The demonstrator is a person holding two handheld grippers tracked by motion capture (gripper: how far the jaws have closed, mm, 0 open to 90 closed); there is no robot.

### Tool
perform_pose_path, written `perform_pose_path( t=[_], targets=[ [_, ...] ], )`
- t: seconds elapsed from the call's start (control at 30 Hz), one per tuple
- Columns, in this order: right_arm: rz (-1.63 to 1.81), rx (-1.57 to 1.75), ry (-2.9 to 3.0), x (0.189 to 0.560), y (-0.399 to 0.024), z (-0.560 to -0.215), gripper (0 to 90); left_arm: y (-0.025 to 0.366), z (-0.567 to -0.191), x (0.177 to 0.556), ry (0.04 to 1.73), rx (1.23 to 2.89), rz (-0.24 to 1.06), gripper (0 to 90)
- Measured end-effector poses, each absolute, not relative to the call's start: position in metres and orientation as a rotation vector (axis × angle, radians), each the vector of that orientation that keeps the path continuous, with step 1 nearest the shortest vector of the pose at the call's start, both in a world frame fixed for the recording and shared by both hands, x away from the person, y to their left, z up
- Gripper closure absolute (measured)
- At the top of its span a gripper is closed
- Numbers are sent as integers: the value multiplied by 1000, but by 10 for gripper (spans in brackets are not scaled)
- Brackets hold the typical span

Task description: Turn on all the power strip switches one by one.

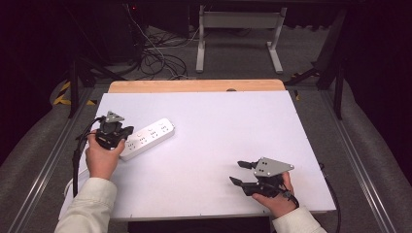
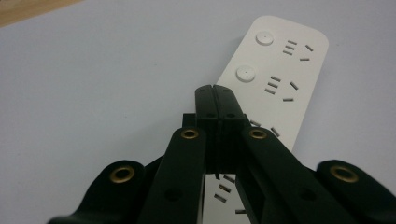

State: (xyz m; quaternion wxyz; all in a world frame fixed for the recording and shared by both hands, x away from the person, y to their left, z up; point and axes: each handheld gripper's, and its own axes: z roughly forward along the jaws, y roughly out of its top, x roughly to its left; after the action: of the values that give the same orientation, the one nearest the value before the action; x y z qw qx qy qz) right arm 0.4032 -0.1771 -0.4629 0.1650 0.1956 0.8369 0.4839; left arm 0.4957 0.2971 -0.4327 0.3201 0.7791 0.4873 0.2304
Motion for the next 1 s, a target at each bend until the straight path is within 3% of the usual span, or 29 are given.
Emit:
perform_pose_path(
  t=[0.33,1.0],
  targets=[
    [1383,557,2383,403,-178,-463,413,289,-447,510,1295,2051,528,898],
    [1381,550,2386,403,-178,-463,413,284,-455,515,1299,2068,549,898]
  ],
)
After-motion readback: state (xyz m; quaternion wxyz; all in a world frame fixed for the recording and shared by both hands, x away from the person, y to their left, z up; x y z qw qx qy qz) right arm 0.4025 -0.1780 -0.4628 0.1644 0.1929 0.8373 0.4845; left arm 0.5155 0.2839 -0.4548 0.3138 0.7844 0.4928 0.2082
